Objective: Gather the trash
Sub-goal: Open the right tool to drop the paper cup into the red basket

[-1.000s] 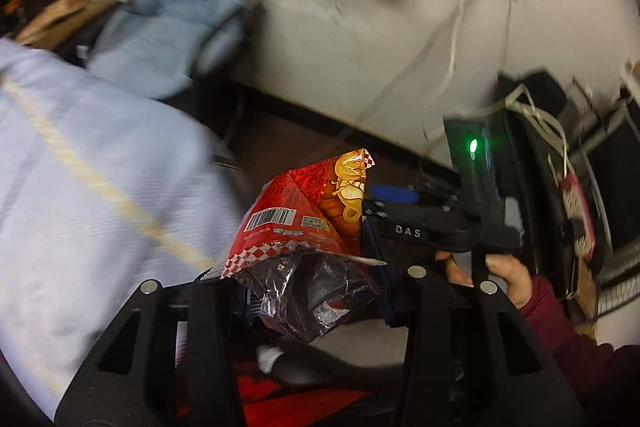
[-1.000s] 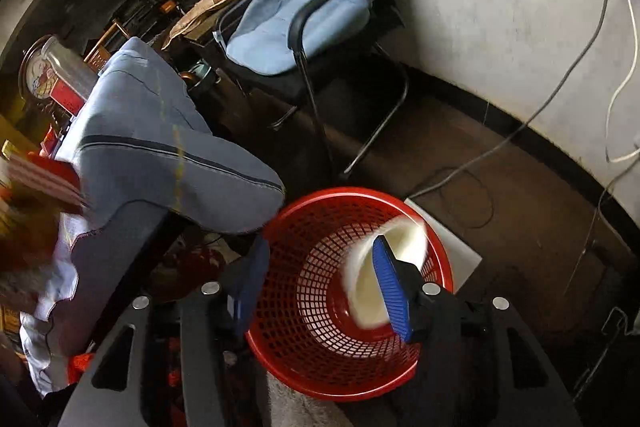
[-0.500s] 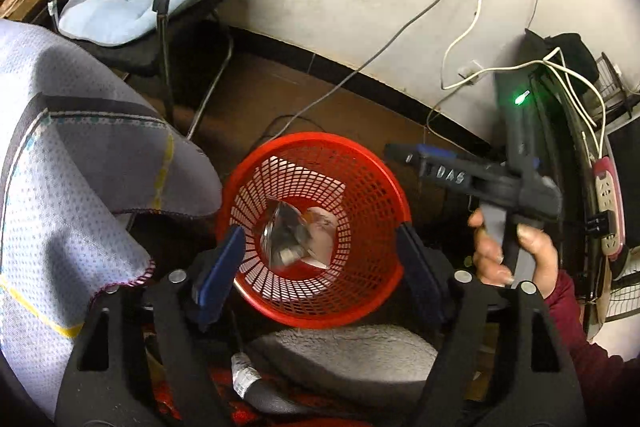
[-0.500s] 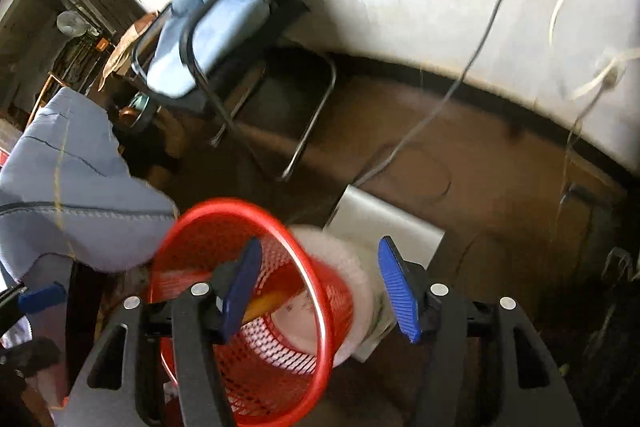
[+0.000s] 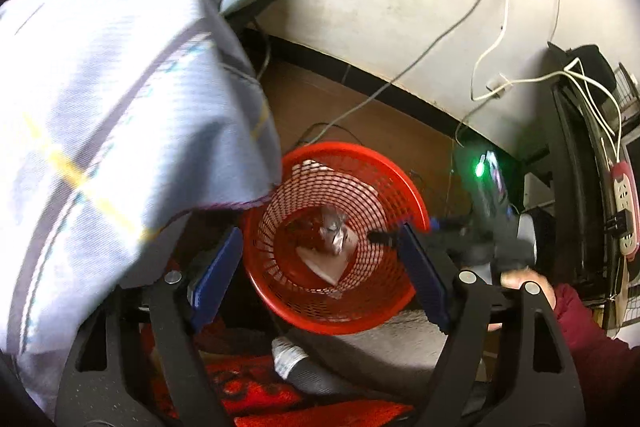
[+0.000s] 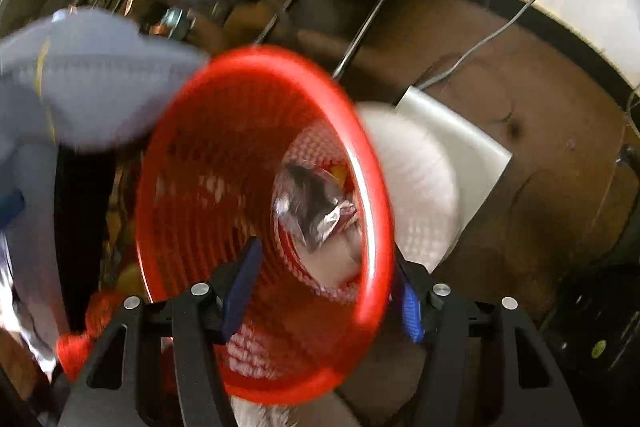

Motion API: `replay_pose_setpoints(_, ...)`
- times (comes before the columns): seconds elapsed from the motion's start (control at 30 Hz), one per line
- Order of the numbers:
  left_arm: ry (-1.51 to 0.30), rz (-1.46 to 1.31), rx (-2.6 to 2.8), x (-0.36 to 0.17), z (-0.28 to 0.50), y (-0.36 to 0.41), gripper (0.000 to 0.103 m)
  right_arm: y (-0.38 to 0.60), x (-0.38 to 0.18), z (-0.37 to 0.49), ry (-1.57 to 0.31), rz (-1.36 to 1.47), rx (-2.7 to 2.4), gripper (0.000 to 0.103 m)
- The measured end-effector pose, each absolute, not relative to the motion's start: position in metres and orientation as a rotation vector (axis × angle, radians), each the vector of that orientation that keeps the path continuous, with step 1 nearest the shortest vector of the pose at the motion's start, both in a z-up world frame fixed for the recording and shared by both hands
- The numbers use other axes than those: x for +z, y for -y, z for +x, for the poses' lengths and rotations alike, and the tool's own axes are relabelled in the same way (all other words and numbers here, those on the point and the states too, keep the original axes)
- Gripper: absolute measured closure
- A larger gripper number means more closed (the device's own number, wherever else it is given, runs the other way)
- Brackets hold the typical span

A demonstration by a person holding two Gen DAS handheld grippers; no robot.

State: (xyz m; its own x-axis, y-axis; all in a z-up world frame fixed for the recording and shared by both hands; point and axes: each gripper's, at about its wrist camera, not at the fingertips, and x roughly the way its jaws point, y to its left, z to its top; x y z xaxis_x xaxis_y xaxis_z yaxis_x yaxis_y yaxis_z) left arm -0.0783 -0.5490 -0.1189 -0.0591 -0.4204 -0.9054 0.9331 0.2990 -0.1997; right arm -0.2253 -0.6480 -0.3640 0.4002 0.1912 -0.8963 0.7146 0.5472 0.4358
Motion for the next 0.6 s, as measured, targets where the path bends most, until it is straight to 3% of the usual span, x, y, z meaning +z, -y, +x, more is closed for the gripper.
replay_pose_setpoints(0.6,-1.085,0.542,-1.198,-0.108,-0.067,0.525,0.024,0.621,-0.38,-0.213,-1.264,1.085,-0.259,0.051)
